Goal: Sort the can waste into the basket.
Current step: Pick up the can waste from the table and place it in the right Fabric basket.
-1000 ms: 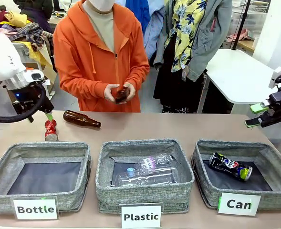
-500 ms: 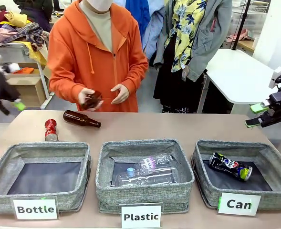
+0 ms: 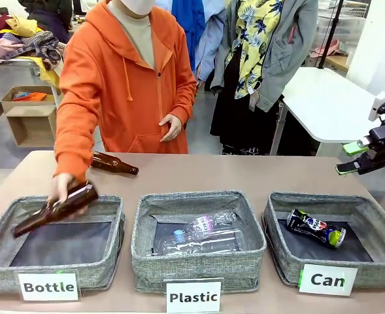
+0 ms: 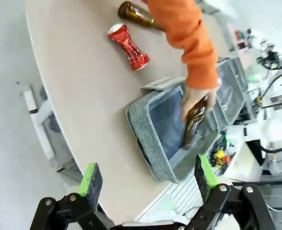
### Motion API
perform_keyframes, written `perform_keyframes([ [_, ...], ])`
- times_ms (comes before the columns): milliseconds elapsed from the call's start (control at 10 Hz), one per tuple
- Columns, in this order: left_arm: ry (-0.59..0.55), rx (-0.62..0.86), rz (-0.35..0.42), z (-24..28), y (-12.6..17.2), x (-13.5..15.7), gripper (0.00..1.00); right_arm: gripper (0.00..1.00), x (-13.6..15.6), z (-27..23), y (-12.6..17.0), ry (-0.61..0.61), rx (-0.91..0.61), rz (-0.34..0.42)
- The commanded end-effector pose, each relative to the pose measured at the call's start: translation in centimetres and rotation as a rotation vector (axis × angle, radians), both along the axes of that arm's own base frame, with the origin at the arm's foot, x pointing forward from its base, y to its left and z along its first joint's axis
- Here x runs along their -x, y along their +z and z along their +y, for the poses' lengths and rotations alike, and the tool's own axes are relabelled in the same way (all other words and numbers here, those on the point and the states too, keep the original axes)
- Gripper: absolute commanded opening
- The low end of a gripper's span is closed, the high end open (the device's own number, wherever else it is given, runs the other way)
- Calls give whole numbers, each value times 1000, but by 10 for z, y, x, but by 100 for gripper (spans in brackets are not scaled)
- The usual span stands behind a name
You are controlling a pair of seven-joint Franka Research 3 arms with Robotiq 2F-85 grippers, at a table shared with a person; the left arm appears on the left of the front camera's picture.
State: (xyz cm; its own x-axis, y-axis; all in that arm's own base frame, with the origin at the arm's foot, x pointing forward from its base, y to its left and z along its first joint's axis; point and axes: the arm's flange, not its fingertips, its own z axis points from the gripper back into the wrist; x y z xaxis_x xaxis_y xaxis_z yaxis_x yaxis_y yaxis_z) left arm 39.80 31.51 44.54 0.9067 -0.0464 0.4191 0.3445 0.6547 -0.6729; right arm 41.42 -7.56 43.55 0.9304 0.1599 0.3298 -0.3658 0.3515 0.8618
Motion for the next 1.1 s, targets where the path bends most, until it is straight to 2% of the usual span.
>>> perform_keyframes([
  [0, 15, 132, -42, 6, -32, 0, 100, 100, 1, 0, 1, 8, 1, -18],
  [300, 8, 194, -52, 13, -53, 7, 100, 100, 1, 0, 1, 8, 1, -18],
  [600, 26, 120, -20, -6, -35, -10, 100, 100, 1, 0, 1, 8, 1, -18],
  [800, -24, 16, 12, -40, -15, -36, 100, 100, 1, 0, 1, 8, 1, -18],
  [900, -4, -42, 46, -61, -6, -52, 100, 100, 1, 0, 1, 8, 1, -18],
  [1000, -30, -116, 84, -86, 0, -74, 100, 100, 1, 0, 1, 8, 1, -18],
])
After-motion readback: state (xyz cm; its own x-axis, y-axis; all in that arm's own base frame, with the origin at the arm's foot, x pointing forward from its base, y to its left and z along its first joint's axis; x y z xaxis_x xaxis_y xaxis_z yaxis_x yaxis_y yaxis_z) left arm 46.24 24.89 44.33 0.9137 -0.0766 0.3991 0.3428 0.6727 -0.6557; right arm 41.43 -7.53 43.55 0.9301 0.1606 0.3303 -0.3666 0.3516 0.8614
